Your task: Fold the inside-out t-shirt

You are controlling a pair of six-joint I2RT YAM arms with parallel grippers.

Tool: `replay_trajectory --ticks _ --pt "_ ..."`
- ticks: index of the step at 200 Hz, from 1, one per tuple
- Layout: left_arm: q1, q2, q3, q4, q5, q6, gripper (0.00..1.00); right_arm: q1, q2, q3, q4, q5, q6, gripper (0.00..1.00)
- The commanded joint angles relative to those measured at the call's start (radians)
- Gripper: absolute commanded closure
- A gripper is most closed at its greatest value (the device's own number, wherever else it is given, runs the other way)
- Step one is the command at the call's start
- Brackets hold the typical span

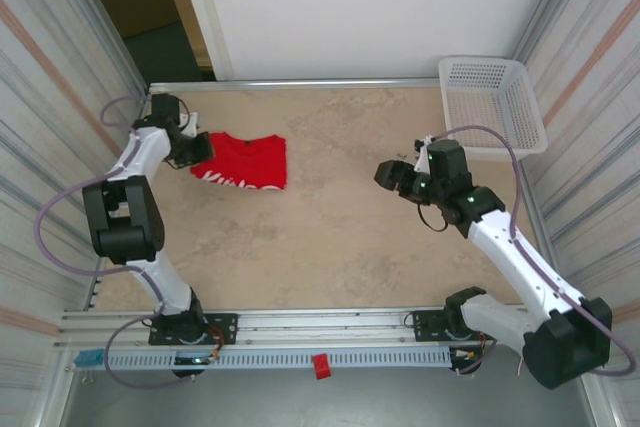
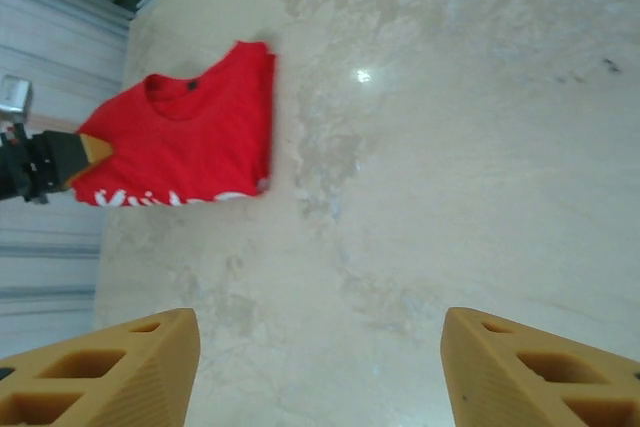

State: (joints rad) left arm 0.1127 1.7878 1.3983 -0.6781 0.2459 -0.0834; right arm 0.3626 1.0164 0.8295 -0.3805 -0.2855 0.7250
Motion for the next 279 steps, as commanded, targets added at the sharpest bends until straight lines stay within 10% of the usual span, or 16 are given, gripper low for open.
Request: replay_trajectory --ticks 1,95,153,183,237,279 --pt "0.008 0.039 0.08 -0.123 -0.169 0.135 0.98 -0.025 -0.065 -0.024 -0.141 0.012 -0.042 0.34" --pt "0.101 0.28 0.392 -0.15 -0.332 0.202 0.93 -0.073 -0.147 0.011 -0.328 0.003 -0.108 0.32" --pt "0.099 0.255 0.442 -0.203 -0.362 0.184 0.25 -0.081 -0.146 0.013 -0.299 0.029 -0.093 0.16" --pt "0.1 0.095 0.43 -0.213 -0.453 0.094 0.02 -0.112 -0.117 0.061 -0.29 0.099 -0.115 0.01" --pt "-0.154 -0.409 0.058 0.026 -0.364 0.055 0.01 -0.158 -0.045 0.104 -0.208 0.467 -0.158 0.01" --pt "-0.373 -0.828 -0.528 0.521 -0.408 0.006 0.01 -0.162 -0.033 -0.144 0.252 0.723 -0.337 0.01"
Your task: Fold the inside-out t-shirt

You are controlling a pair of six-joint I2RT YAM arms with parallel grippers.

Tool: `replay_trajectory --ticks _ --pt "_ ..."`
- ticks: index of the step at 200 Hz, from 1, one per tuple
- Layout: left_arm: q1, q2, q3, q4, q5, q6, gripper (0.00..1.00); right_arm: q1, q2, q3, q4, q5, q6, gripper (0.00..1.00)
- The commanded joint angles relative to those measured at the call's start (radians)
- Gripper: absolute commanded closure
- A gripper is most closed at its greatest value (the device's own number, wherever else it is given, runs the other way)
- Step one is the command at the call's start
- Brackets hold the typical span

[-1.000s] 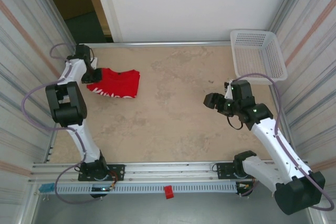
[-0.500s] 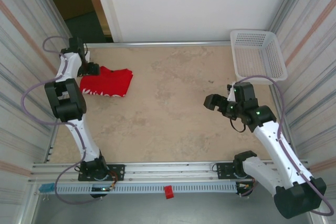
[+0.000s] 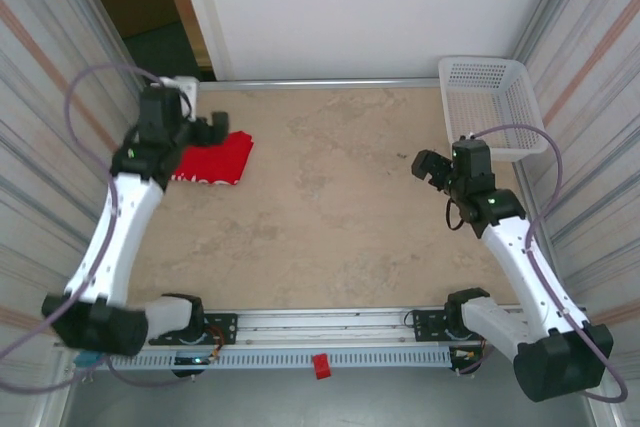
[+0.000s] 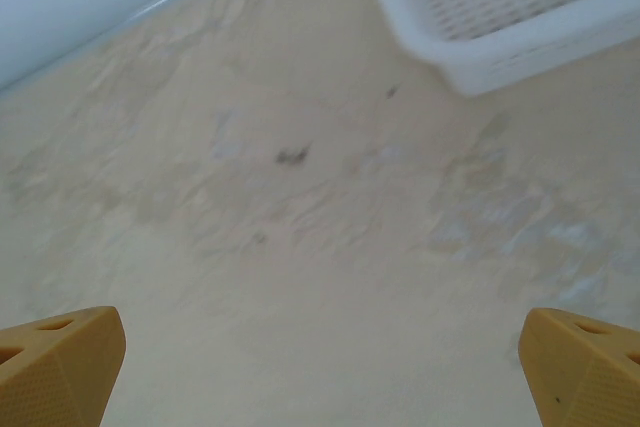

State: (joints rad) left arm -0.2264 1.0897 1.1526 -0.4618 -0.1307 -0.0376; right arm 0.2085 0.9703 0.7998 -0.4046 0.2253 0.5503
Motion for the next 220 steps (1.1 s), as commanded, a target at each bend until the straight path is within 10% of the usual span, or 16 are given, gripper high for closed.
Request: replay_trajectory --ticks 1,59,160,178,220 --pt "-0.035 -0.141 -0.299 0.321 -0.034 -0.038 0.01 -0.008 0.013 -0.116 0.28 0.219 -0.168 0.01" --pt "-0.017 -0.247 -0.809 0.813 -0.255 0.043 0.01 -0.043 0.167 -0.275 0.667 0.367 -0.449 0.01" --pt "0.157 0.384 -0.806 1.338 0.057 0.126 0.01 -0.19 0.586 -0.515 1.475 -0.031 -0.475 0.01" --pt "0.174 0.435 -0.811 1.404 0.094 0.13 0.01 -0.206 0.563 -0.406 1.212 -0.107 -0.469 0.01" --pt "0.216 0.428 -0.733 1.245 0.158 0.094 0.01 -0.235 0.569 -0.4 1.222 -0.154 -0.454 0.01"
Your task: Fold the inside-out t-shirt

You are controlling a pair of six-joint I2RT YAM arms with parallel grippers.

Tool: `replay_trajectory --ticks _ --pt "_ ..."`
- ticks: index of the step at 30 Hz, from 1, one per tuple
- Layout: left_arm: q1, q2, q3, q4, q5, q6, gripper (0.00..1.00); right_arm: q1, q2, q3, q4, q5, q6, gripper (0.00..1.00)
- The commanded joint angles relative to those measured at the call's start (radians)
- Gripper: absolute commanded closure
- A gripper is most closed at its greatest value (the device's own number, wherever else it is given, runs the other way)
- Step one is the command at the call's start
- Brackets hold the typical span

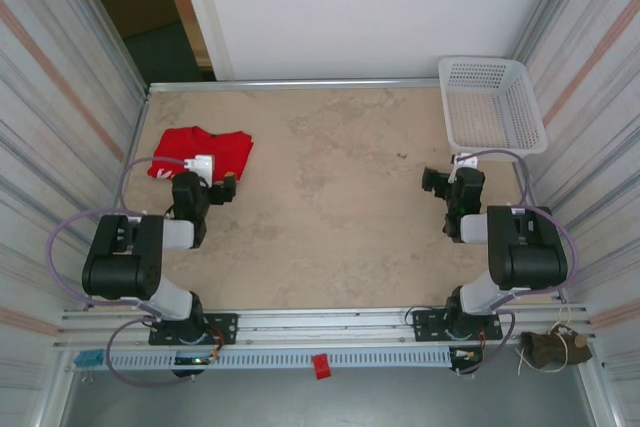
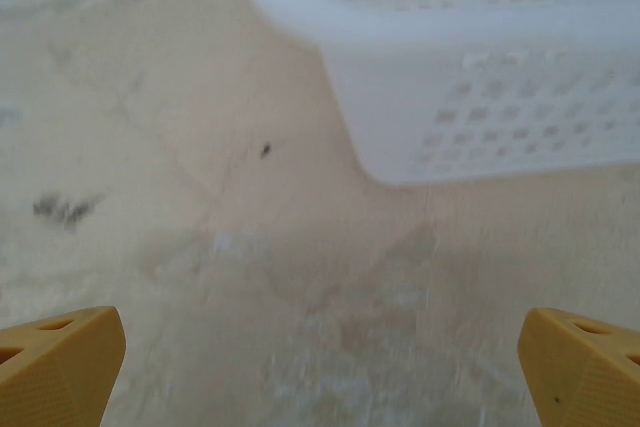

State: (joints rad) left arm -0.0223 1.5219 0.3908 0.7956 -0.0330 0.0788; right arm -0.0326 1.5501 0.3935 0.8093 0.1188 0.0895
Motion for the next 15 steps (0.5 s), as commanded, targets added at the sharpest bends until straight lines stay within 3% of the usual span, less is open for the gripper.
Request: replay_trajectory --ticks 1,15 --pt "0.012 -0.003 0.029 -0.01 0.061 -0.022 0.01 0.006 -0.01 0.006 0.012 -0.047 0.006 0.01" --pt "-0.001 -0.011 0.022 -0.01 0.057 -0.008 0.01 0.0 -0.011 0.01 0.0 -0.085 -0.003 0.01"
